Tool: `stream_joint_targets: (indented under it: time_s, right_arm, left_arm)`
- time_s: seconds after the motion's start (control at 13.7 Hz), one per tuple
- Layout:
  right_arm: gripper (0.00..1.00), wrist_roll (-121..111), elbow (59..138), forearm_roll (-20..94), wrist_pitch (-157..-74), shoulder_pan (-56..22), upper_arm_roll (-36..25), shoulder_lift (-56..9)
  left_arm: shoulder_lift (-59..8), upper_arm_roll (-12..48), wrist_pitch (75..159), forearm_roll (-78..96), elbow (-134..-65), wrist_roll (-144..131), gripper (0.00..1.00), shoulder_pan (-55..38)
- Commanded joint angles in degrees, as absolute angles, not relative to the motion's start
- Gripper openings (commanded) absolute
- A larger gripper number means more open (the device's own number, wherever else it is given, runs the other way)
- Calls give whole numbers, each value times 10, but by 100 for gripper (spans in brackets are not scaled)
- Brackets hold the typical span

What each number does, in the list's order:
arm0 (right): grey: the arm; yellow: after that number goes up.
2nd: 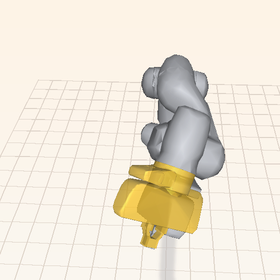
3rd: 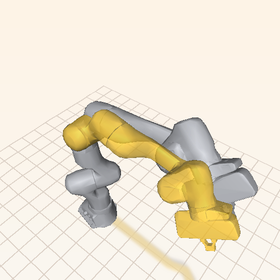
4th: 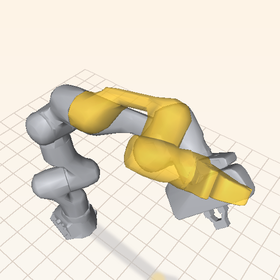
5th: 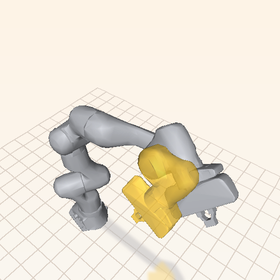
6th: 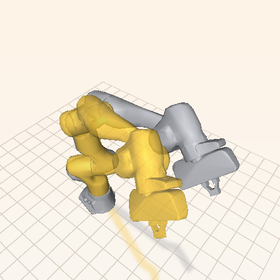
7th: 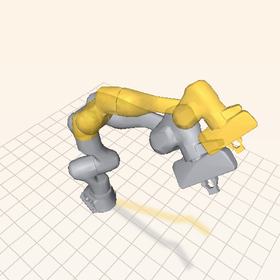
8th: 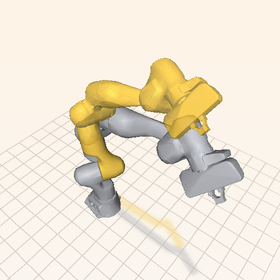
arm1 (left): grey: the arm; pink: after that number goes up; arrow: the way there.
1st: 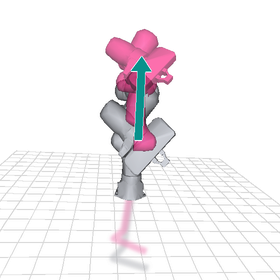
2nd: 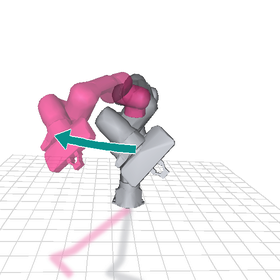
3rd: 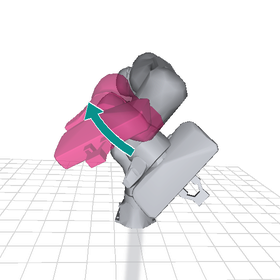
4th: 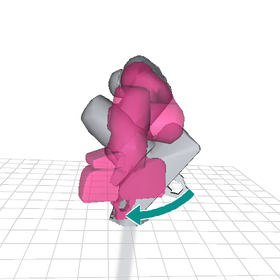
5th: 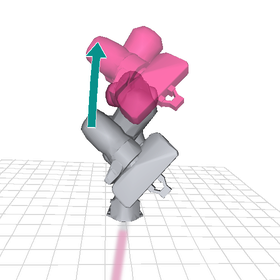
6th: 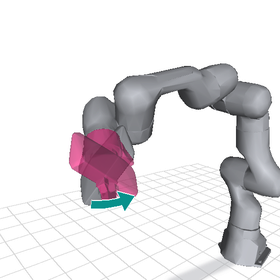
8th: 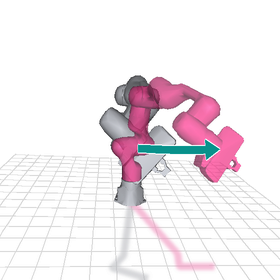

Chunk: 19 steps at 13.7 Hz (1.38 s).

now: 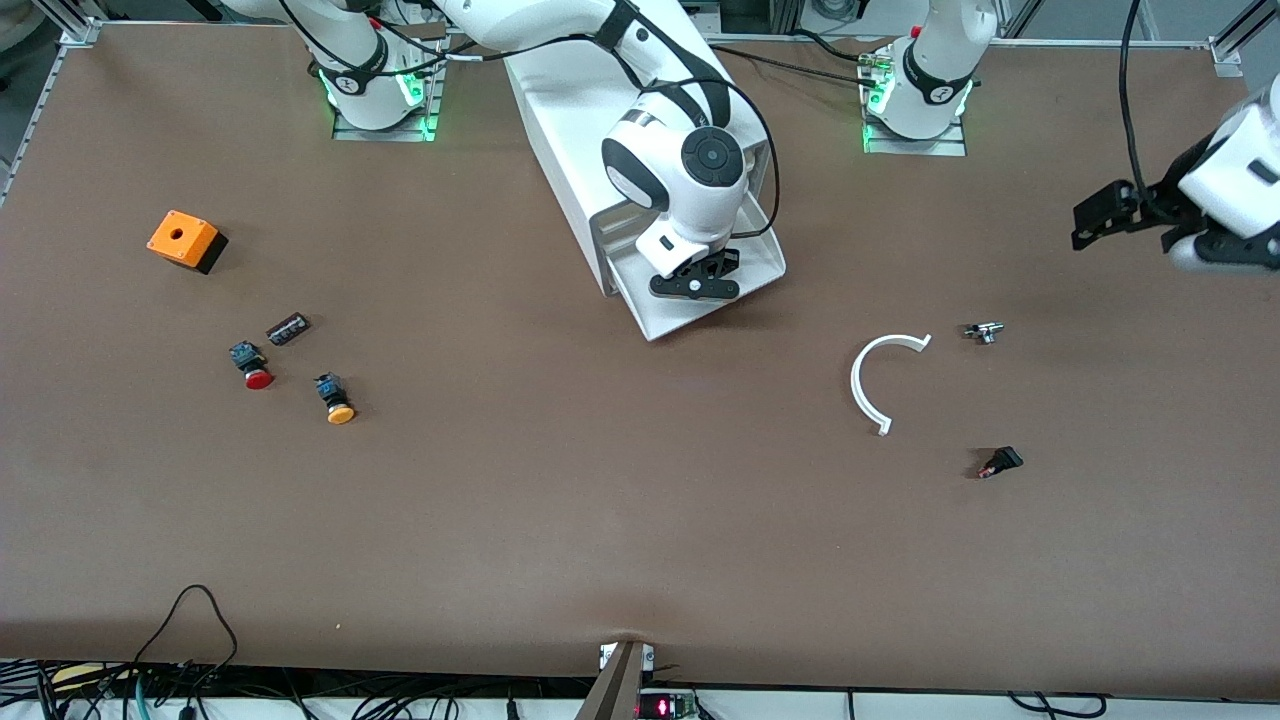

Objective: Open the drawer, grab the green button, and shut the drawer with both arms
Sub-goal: 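Carry the green button to the other buttons while the left gripper reaches the drawer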

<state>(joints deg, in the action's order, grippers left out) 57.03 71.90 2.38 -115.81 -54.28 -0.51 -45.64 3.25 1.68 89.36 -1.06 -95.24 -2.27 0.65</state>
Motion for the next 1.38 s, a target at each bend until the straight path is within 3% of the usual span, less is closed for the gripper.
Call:
stream_joint_targets:
  time_s: [0.0, 0.36, 0.58, 0.95, 1.31]
  right_arm:
    - [0, 526, 696, 24, -1111, -517, -7, -425]
    - [0, 284, 711, 40, -983, -388, -9, -337]
    - [0, 117, 811, 40, -970, -306, -17, -262]
    - [0, -102, 1138, 40, -1133, -293, -131, -104]
    - [0, -174, 1376, 40, -1304, -293, -201, -33]
  left_arm:
    - [59, 39, 907, -1, -986, -31, 100, 50]
    - [62, 57, 891, -36, -985, -30, 100, 41]
    - [53, 52, 899, -45, -983, -38, 100, 33]
    - [35, 35, 899, 4, -972, -40, 100, 38]
    - [4, 40, 929, 20, -981, -75, 100, 29]
